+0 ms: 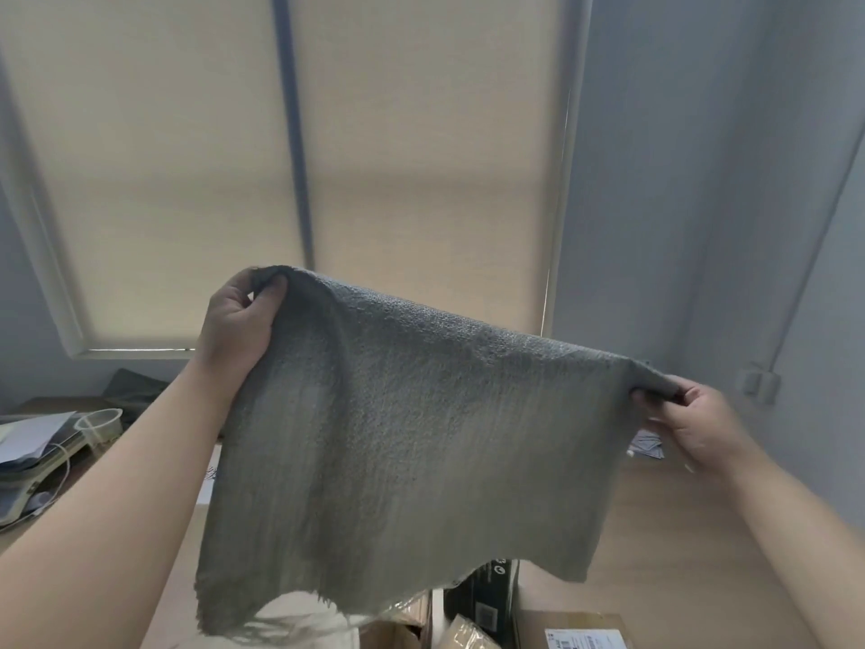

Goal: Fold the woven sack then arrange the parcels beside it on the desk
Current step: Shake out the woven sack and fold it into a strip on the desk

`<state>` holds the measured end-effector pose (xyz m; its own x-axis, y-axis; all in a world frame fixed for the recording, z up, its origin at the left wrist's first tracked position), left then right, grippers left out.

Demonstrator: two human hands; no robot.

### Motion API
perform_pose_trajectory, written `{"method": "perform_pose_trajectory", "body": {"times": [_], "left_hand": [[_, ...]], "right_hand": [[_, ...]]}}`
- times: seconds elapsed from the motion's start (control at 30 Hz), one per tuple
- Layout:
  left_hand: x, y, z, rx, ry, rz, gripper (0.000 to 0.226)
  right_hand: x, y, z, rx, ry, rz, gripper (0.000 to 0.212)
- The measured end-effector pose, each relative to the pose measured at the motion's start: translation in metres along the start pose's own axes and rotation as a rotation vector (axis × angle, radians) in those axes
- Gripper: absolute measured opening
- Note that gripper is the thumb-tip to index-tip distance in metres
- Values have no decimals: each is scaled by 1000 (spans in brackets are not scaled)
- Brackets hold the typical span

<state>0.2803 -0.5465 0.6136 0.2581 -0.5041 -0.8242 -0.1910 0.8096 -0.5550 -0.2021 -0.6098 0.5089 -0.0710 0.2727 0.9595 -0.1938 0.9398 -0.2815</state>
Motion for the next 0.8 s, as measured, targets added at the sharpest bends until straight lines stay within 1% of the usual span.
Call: {"method": "perform_pose_trajectory", "body": {"times": [0.07, 0.17, 0.23, 0.27, 0.33, 0.37, 0.43, 0.53, 0.6, 0.63, 0.67, 0.73, 0.77, 0.8], "left_hand": [[5, 3, 2, 17, 15, 5, 20], [15, 7, 4, 25, 49, 40, 20], [22, 9, 3, 43, 81, 81, 19], [25, 9, 1, 54, 83, 107, 16], [34, 7, -2, 69, 73, 197, 8], [39, 7, -2, 82, 68, 263, 7], [48, 8, -1, 123, 86, 425, 24], [43, 22, 0, 289, 205, 645, 59], [42, 28, 3, 404, 255, 661, 91], [43, 31, 5, 446, 265, 639, 99], [44, 33, 5, 460, 283, 620, 96], [48, 38, 3, 430, 343, 602, 72], [52, 41, 2, 403, 362, 605, 62], [55, 43, -1, 376, 372, 612, 53]], "right_hand": [[16, -5, 3, -34, 17, 57, 95], [33, -7, 6, -17, 31, 72, 74], [40, -7, 4, -36, 113, 70, 68], [42, -9, 4, -56, 178, 55, 61], [42, -12, 2, -95, 317, 32, 29], [39, -14, 4, -123, 393, 17, 19], [34, -16, 6, -148, 521, -16, 20], [32, -15, 7, -198, 626, -68, 26], [36, -13, 8, -222, 646, -101, 27], [38, -13, 8, -243, 636, -120, 27], [40, -11, 7, -263, 621, -132, 27], [48, -6, 5, -308, 526, -176, 29], [50, -5, 5, -303, 385, -216, 32], [51, -3, 5, -254, 204, -276, 37]]}}
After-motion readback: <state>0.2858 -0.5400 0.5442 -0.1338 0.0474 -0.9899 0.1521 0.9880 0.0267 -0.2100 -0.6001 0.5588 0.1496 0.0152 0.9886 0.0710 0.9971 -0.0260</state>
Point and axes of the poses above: each hand's wrist, its own y-axis away from the middle knuckle, its own z-axis out of the back of the hand, x = y × z, the point moved 1 cm from there along -y, towards the middle knuckle, and after that the axes turned 14 degrees about x, right-handed, at the moved point
